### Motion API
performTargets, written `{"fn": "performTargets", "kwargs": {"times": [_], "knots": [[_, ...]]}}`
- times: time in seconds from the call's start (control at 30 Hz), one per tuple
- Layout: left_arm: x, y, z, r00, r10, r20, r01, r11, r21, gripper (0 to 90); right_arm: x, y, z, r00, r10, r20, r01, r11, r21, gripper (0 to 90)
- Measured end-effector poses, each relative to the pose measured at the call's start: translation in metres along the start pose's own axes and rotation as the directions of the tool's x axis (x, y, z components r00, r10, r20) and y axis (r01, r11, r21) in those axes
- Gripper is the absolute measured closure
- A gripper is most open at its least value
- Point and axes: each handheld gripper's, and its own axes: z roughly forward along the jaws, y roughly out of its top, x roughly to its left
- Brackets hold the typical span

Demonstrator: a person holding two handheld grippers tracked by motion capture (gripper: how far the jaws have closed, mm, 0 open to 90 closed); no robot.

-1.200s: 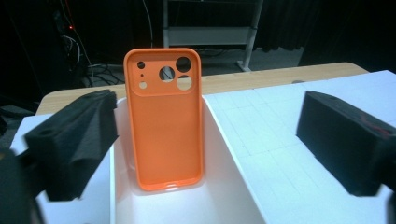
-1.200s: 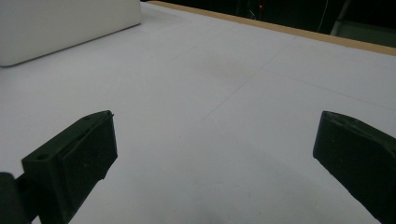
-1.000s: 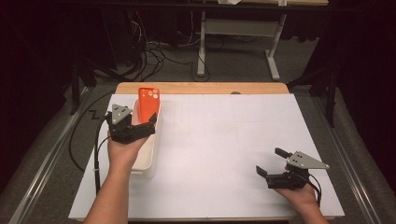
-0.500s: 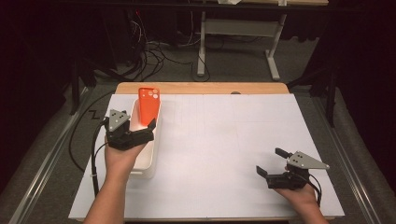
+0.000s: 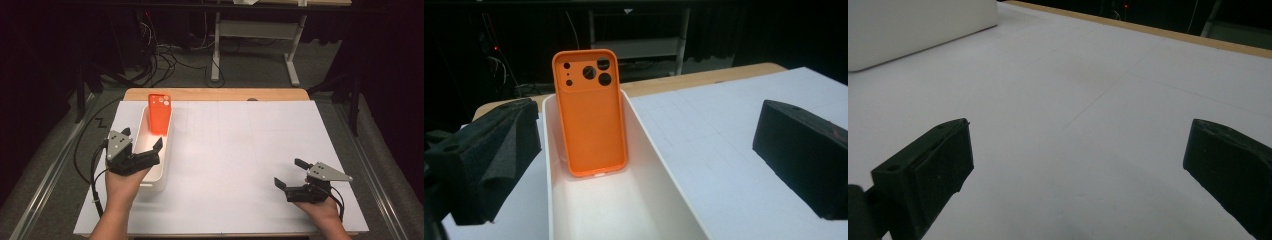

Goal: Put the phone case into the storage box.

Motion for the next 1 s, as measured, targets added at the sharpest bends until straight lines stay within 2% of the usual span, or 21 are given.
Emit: {"fn": "performTargets", "kwargs": {"times": [0.1,0.23,0.3,0.4,0.47,0.67,0.77,0.83,0.9,1.0], "knots": [[-0.002,-0.005,-0.007,1.0,0.009,0.001,-0.009,0.9998,-0.018,0.1,0.0,0.0,0.0,1.0,-0.001,0.0,0.001,1.0,-0.001,0.2],[-0.004,-0.013,-0.019,0.9999,0.001,0.016,-0.001,0.9987,-0.051,0.1,0.0,0.0,0.0,1.0,-0.002,0.001,0.002,1.0,0.0,0.2],[-0.007,-0.017,-0.025,0.9998,0.011,0.014,-0.01,0.9977,-0.067,0.1,0.0,0.0,0.0,1.0,-0.003,0.001,0.003,1.0,0.002,0.2],[-0.012,-0.022,-0.033,0.9992,0.02,0.034,-0.017,0.9972,-0.072,0.1,0.0,0.0,0.0,1.0,-0.004,0.002,0.004,1.0,0.002,0.2],[-0.015,-0.026,-0.038,0.9992,0.027,0.028,-0.025,0.9962,-0.083,0.1,0.0,0.0,-0.001,1.0,-0.005,0.003,0.005,1.0,0.0,0.2],[-0.019,-0.041,-0.048,0.9982,0.041,0.043,-0.038,0.9962,-0.079,0.1,0.0,0.0,-0.002,1.0,0.0,0.009,0.0,1.0,-0.004,0.2],[-0.019,-0.049,-0.05,0.9976,0.04,0.056,-0.037,0.9976,-0.059,0.1,0.0,0.0,-0.003,0.9999,0.004,0.012,-0.004,1.0,-0.006,0.2],[-0.018,-0.051,-0.05,0.9963,0.035,0.079,-0.03,0.9981,-0.053,0.1,0.0,0.001,-0.003,0.9999,0.003,0.015,-0.003,1.0,-0.006,0.2],[-0.018,-0.052,-0.05,0.9965,0.033,0.077,-0.028,0.9971,-0.072,0.1,0.0,0.001,-0.003,0.9999,0.001,0.016,-0.001,1.0,-0.005,0.2],[-0.018,-0.053,-0.049,0.9961,0.026,0.085,-0.02,0.9973,-0.071,0.1,0.001,0.001,-0.002,0.9998,-0.001,0.02,0.001,1.0,-0.003,0.2]]}}
